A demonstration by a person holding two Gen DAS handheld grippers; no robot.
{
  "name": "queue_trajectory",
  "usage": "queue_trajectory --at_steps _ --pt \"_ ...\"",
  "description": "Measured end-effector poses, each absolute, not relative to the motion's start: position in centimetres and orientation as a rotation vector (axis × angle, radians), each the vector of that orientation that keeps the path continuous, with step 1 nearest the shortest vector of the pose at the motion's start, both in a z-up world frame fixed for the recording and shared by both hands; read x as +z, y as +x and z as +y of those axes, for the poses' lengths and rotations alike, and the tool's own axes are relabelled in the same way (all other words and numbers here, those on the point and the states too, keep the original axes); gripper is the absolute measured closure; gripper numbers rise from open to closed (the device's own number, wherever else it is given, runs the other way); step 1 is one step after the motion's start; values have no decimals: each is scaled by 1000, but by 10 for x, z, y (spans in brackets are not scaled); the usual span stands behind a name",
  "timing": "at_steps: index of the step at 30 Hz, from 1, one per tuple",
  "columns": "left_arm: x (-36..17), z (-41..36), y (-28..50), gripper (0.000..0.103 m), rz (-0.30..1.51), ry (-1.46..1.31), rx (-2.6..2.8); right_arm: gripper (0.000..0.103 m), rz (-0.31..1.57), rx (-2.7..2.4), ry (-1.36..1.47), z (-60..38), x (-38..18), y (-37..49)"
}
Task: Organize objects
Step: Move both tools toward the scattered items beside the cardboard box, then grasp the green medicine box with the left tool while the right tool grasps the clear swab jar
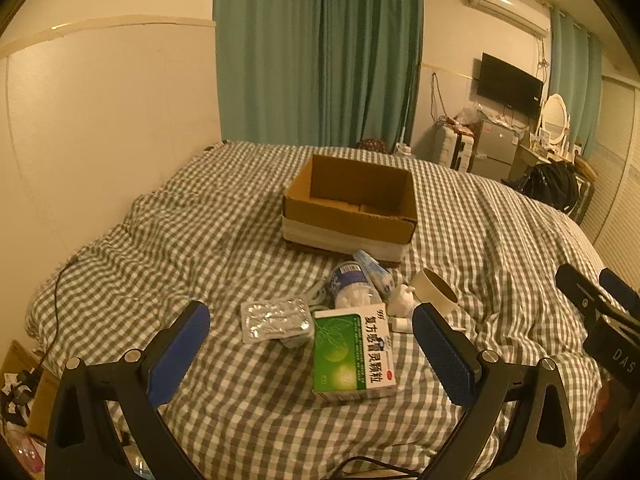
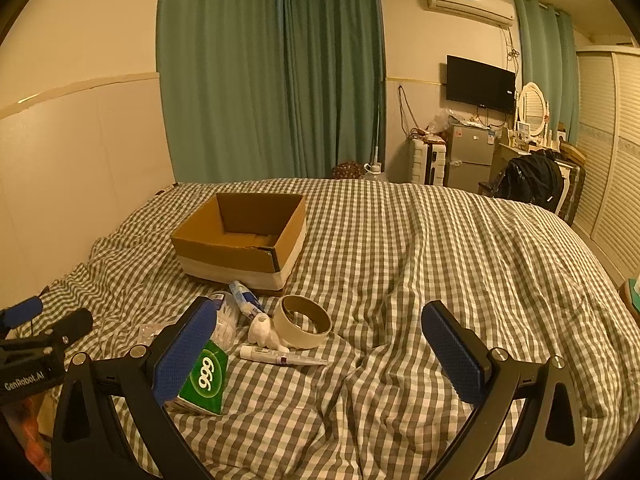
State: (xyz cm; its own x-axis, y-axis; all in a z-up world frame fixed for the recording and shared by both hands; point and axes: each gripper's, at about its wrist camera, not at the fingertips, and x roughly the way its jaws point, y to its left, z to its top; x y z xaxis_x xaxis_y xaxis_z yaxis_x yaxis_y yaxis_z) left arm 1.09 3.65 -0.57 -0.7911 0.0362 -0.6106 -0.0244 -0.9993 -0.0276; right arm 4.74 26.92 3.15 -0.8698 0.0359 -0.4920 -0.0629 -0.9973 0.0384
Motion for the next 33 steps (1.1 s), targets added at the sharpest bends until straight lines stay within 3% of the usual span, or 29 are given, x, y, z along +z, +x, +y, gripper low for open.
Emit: queue_trajectory --at_steps 27,29,30,33 --pt "-142 64 -49 0 -176 -1519 2716 0 184 2891 -1042 307 -44 -2" --pt "-144 63 -49 11 -195 -1498 2692 0 181 2890 -1066 305 -48 -6" --pt "-144 64 -49 22 -196 -1484 2684 0 179 2889 -1073 304 -49 -7" --pt "-134 68 -45 22 -120 -1440 2712 0 166 2892 -1091 299 -50 -9"
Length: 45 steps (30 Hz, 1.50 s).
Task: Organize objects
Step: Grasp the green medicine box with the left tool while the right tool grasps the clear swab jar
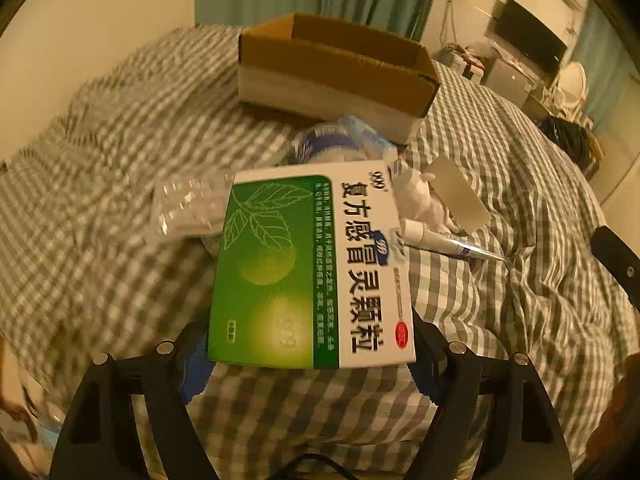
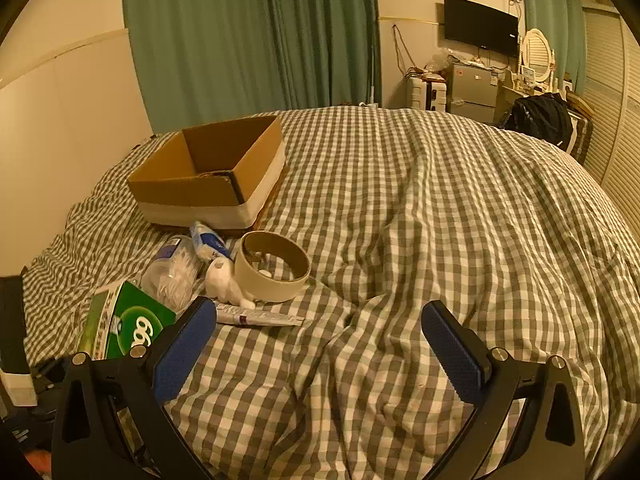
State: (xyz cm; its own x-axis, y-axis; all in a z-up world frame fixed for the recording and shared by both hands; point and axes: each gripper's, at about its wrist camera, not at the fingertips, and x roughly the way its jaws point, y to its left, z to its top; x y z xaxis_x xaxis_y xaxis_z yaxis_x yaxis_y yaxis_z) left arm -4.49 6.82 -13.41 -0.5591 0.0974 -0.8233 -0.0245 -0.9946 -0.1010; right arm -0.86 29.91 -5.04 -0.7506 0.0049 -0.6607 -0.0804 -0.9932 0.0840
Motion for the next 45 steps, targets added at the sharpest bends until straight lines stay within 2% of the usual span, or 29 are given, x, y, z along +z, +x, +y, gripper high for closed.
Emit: queue_trajectory --at_steps 8,15,22,30,32,34,35,40,45 --pt "-74 35 -44 22 -86 -1246 2885 0 128 2936 -1128 269 -43 -13" --pt "-61 -14 -57 22 -87 -1222 3015 0 93 3016 -1223 215 -43 -41" --pt "-95 -61 -83 22 -167 -1340 3034 7 41 3048 -1369 152 -76 -89" --pt "-128 -81 -116 22 -174 -1439 2994 17 81 2939 -1540 123 -125 -135" --pt "-132 -80 -120 22 -179 -1438 2986 22 65 2913 -1571 119 -135 -141" --pt "-134 -79 -122 22 -182 -1436 2977 36 46 2883 -1605 118 -145 -145" --pt "-136 -78 -122 22 -180 -1439 2969 39 30 2870 -1610 119 -148 -147" --pt "-132 -76 -115 22 -176 -1450 2939 39 -1 2891 -1573 121 -140 -137" --pt "-99 -77 -95 22 -103 -1354 2946 39 -123 2988 -1488 124 -104 -101"
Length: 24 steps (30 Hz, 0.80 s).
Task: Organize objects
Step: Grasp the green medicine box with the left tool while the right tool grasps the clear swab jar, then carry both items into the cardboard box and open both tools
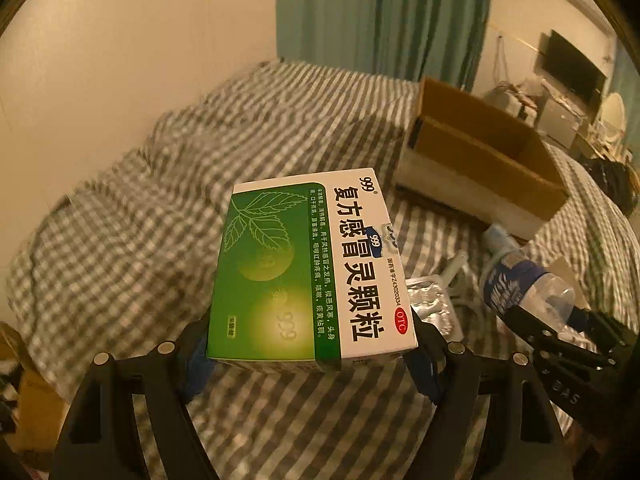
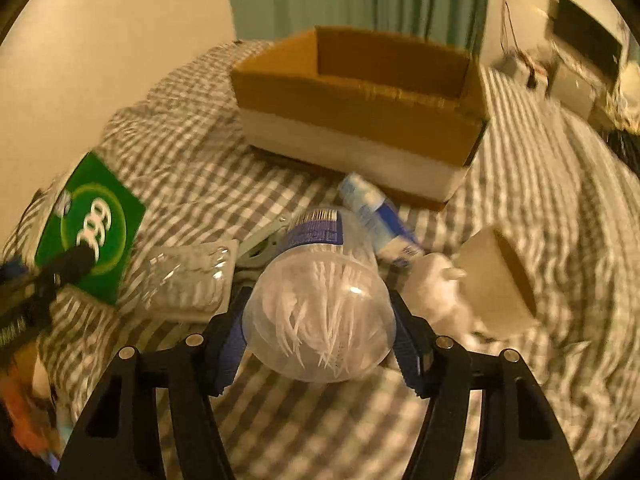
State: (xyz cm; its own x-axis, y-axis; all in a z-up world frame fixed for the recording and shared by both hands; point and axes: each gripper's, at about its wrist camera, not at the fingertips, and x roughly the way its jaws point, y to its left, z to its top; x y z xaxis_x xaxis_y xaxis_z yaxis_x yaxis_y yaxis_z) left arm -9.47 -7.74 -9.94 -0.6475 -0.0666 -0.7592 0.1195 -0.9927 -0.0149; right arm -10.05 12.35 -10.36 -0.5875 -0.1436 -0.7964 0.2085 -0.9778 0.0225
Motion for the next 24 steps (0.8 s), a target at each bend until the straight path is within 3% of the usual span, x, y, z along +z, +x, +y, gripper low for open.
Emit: queue_trajectory --at_steps 12,24 --pt "16 -92 -85 22 -26 1083 -2927 40 198 -2734 917 154 29 -38" --pt "70 -75 -140 22 38 1113 -3010 40 231 -2778 688 142 107 -87"
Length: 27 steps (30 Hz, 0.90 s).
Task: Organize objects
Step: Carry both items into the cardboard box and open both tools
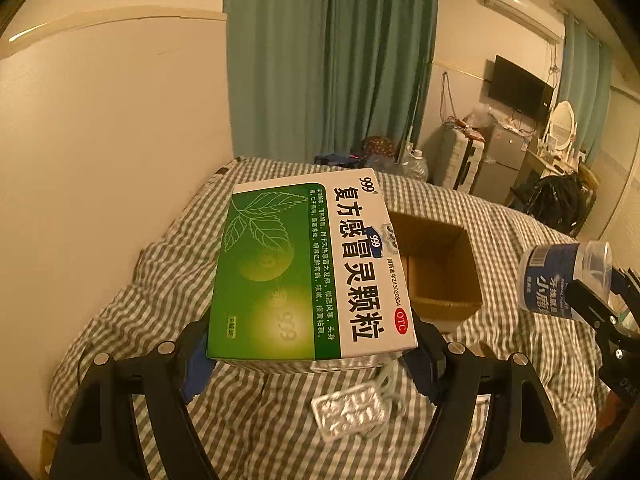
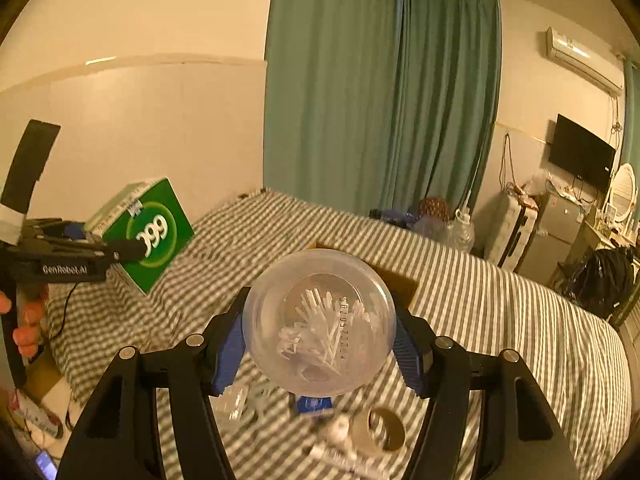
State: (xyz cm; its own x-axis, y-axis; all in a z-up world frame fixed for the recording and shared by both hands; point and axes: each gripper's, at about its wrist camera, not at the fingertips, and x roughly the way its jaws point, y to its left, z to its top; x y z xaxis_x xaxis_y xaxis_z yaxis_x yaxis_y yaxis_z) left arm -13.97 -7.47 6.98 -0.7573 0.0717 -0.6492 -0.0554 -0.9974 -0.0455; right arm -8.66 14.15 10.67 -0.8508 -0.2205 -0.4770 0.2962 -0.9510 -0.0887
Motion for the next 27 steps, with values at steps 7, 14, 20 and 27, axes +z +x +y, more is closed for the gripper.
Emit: queue_trajectory --at_steps 7,14,20,27 --pt "66 -45 -195 22 3 -1033 2860 40 182 -2789 684 141 104 -150" --pt "37 -15 -270 22 -72 -1056 2804 40 94 -2778 824 153 60 -236" --pt "-9 14 -309 22 -92 -1120 2729 40 79 -2768 971 165 10 -286" --pt "-47 39 -320 22 26 -1185 2668 39 66 -2741 1084 185 -30 -295"
